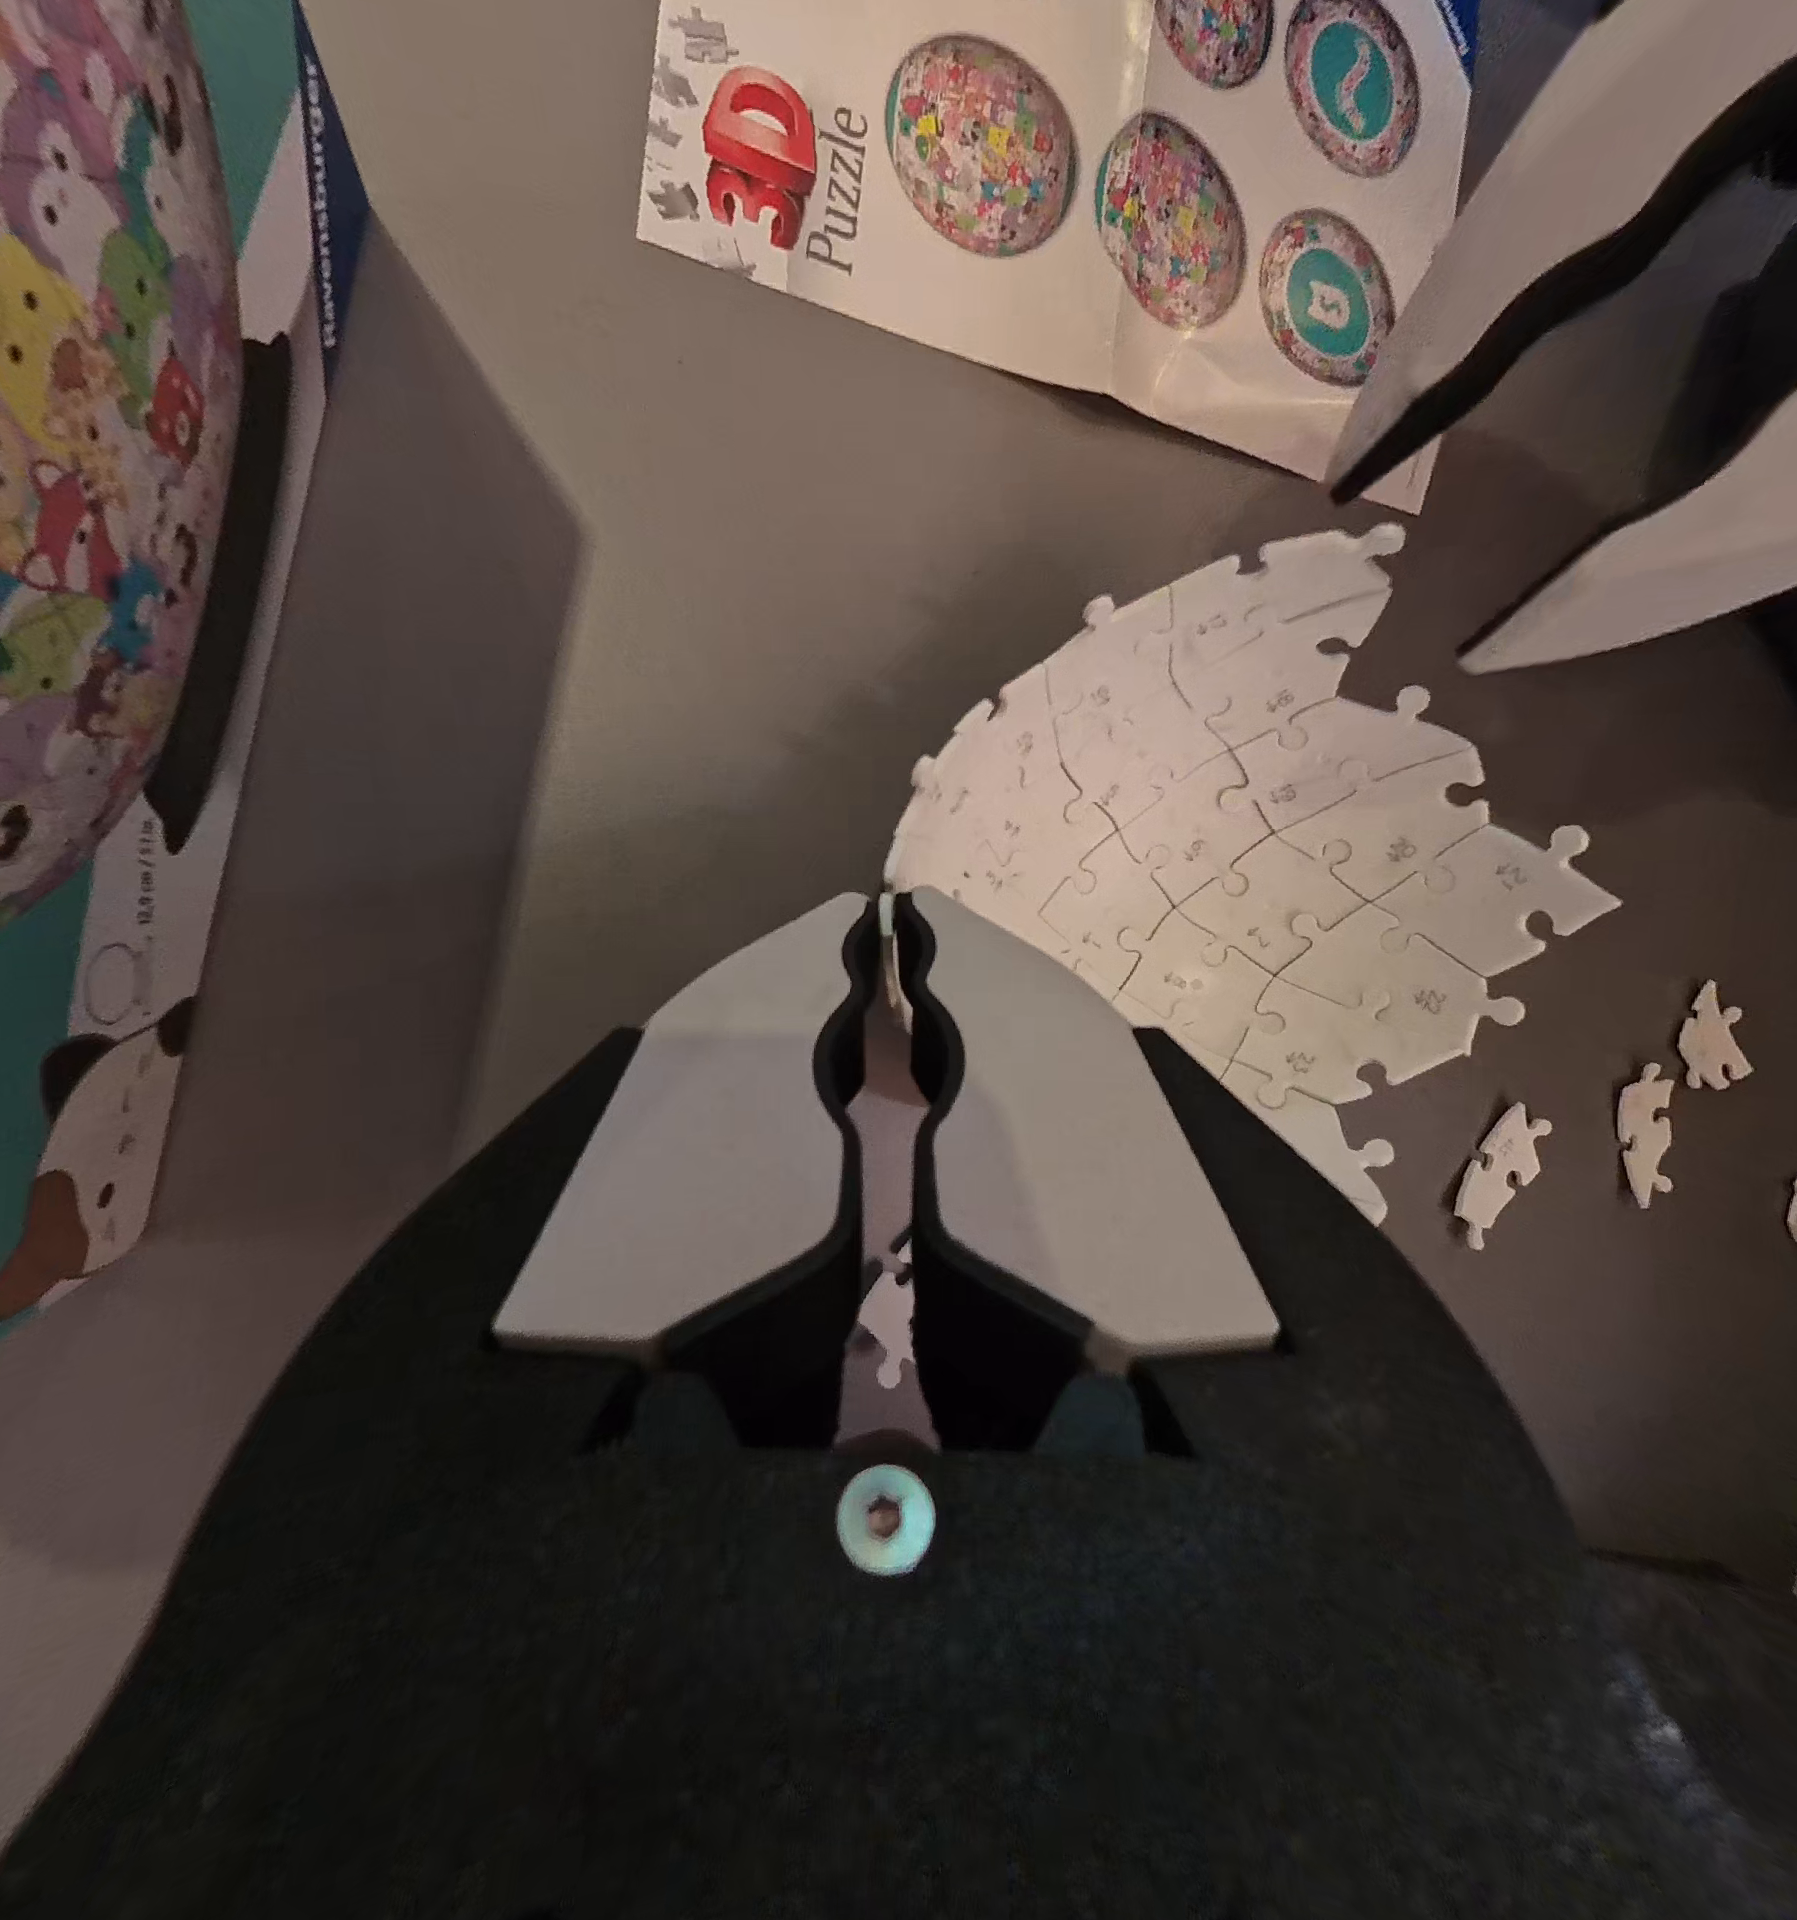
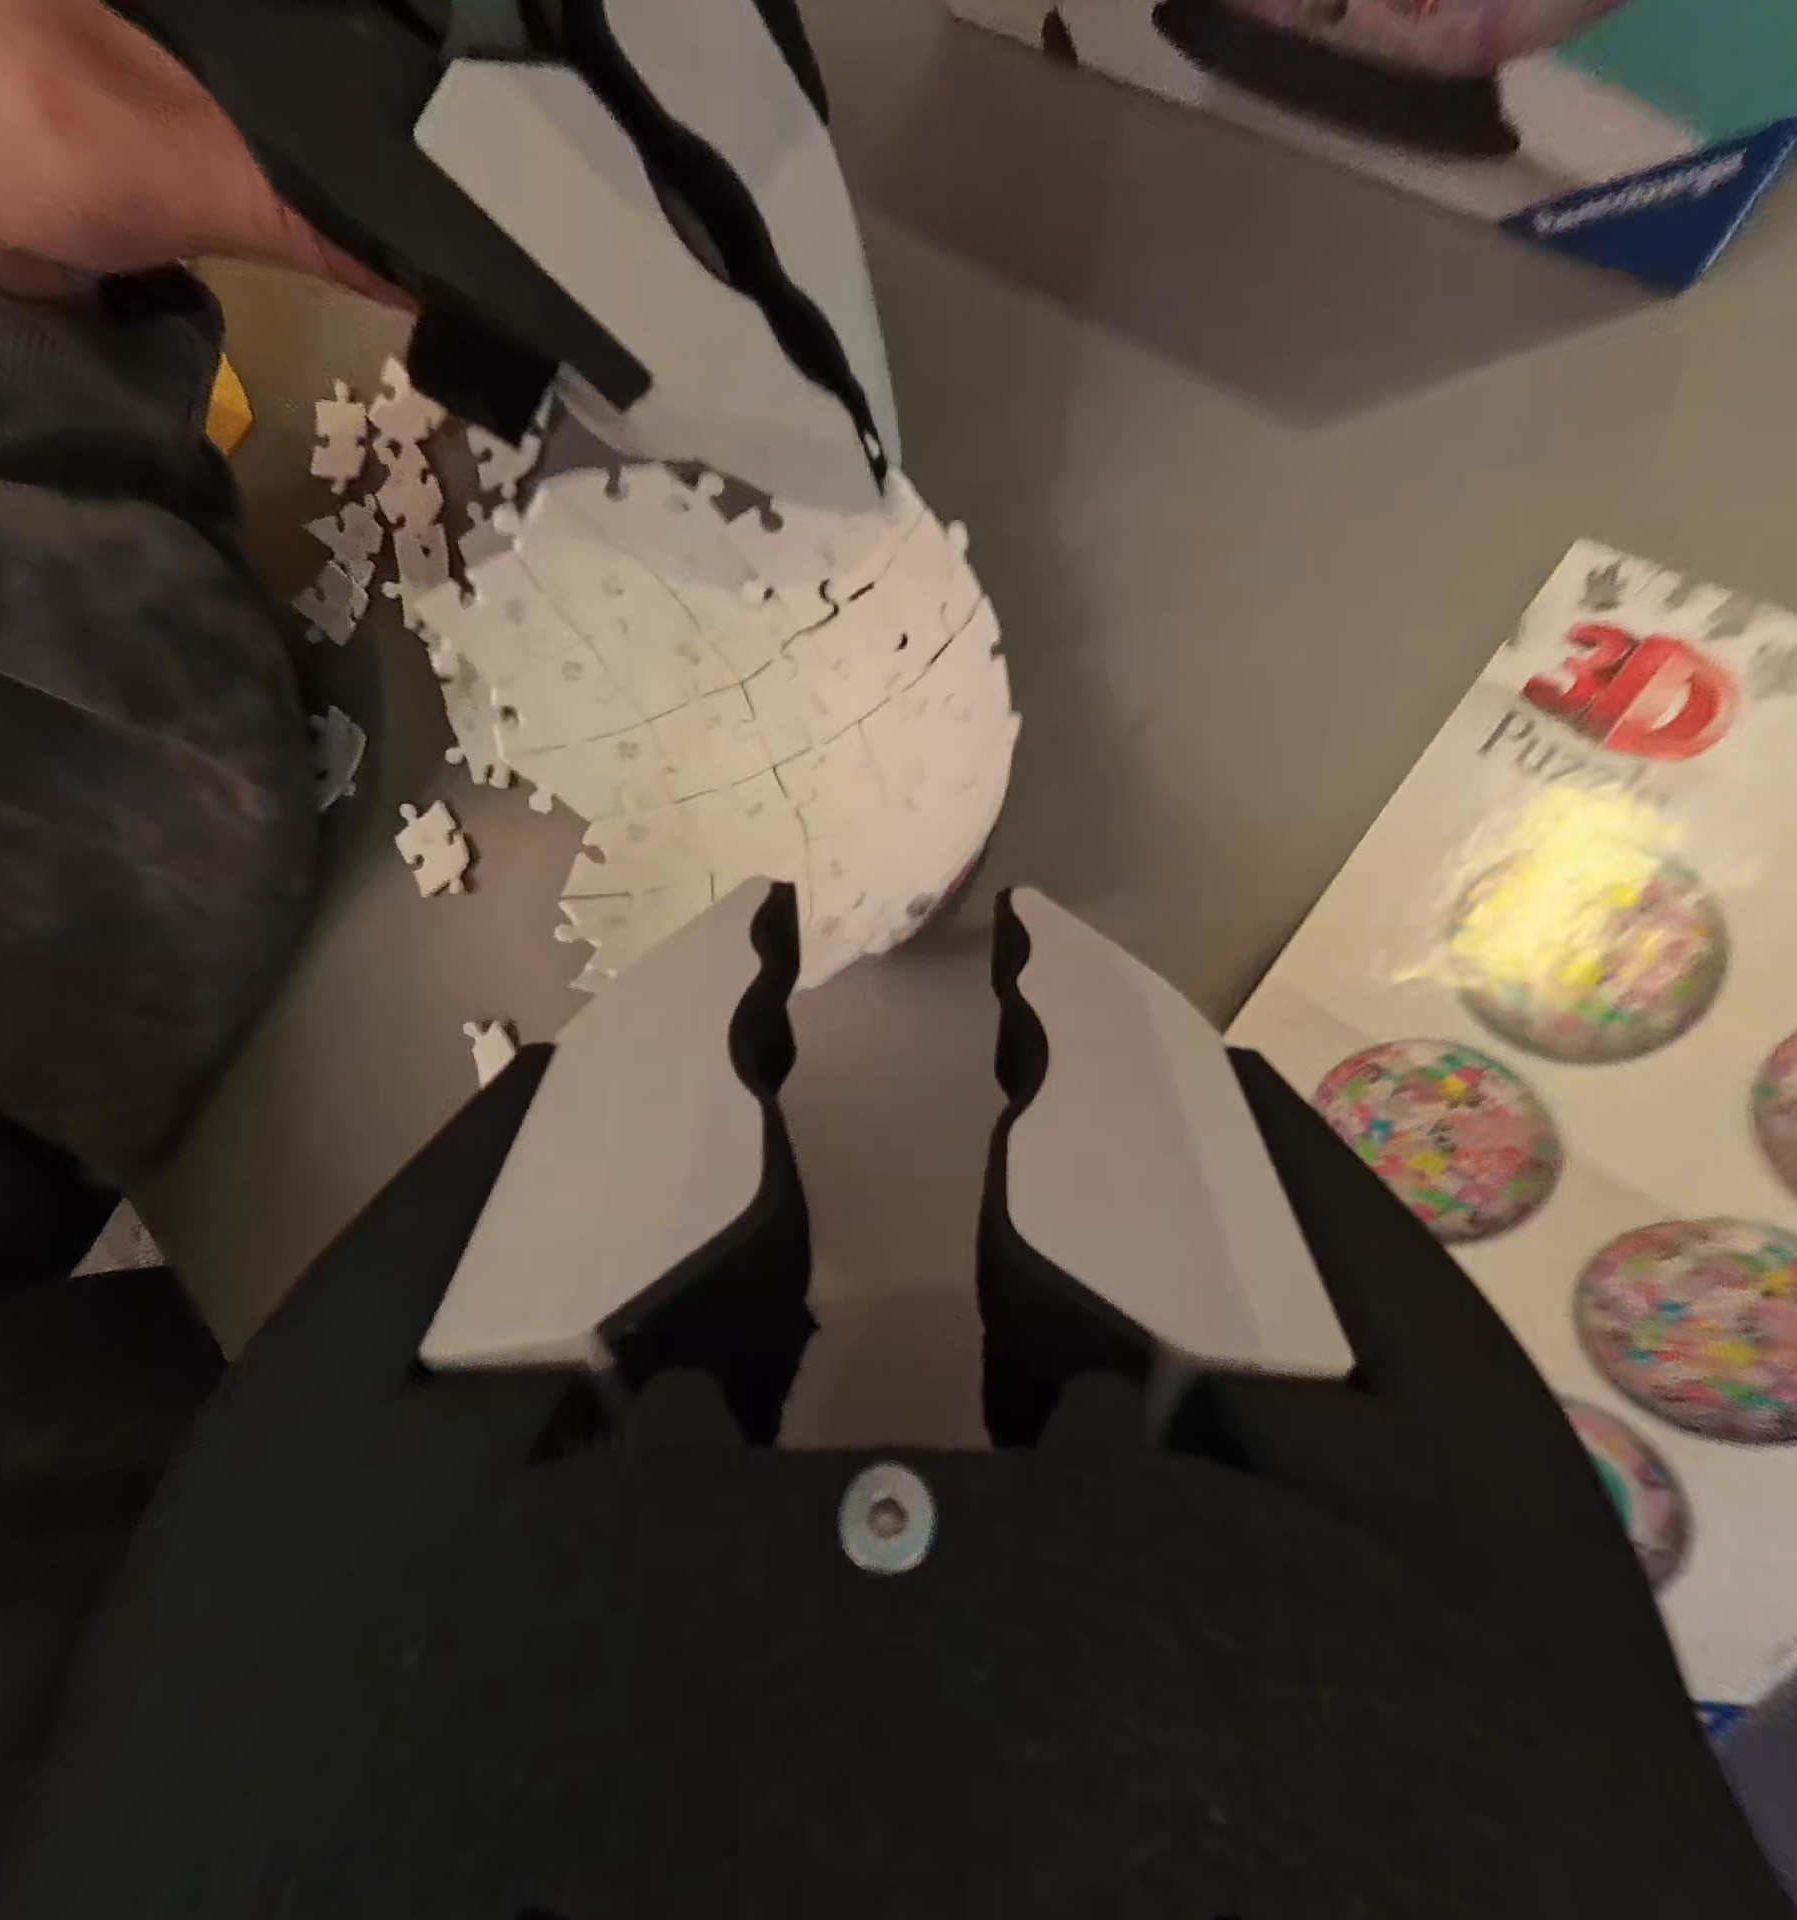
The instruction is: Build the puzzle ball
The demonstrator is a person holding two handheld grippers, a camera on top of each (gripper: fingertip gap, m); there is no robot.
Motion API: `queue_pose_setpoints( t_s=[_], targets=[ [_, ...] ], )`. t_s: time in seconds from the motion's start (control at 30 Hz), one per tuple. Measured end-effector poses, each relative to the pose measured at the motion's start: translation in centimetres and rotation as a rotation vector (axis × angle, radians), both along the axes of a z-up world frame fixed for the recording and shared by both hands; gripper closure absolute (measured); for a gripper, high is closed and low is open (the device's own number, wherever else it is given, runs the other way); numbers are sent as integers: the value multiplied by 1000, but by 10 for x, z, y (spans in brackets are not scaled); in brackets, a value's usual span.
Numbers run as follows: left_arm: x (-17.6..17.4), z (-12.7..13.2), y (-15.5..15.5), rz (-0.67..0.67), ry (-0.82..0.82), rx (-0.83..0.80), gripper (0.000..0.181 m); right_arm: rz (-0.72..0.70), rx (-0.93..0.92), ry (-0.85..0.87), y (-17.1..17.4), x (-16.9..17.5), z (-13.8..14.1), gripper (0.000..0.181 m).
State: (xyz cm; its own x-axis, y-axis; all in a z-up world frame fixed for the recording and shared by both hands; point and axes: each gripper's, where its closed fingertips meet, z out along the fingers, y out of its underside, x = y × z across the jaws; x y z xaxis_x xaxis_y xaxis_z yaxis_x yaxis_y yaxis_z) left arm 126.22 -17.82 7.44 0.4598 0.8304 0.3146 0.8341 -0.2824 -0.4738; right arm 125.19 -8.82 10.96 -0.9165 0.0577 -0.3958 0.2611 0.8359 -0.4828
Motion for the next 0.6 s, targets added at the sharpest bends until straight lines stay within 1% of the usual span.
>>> queue_pose_setpoints(
  t_s=[0.1,0.17,0.2,0.23,0.33,0.6],
  targets=[
    [-1,0,0,-4,10,-12,179,-73,-33,27,3,0,-14,152],
    [-2,0,0,-3,15,-17,179,-76,-34,21,1,0,-22,155],
    [-2,0,0,-5,16,-20,179,-72,-40,-3,-2,1,-23,160],
    [-2,0,-1,-5,16,-26,178,-68,-53,-29,-5,3,-23,168],
    [-1,1,-3,-7,23,-38,178,-60,-39,-25,-6,0,-29,170],
    [-2,0,-4,-16,30,-94,178,-47,-41,22,-6,0,-28,172]
  ],
)
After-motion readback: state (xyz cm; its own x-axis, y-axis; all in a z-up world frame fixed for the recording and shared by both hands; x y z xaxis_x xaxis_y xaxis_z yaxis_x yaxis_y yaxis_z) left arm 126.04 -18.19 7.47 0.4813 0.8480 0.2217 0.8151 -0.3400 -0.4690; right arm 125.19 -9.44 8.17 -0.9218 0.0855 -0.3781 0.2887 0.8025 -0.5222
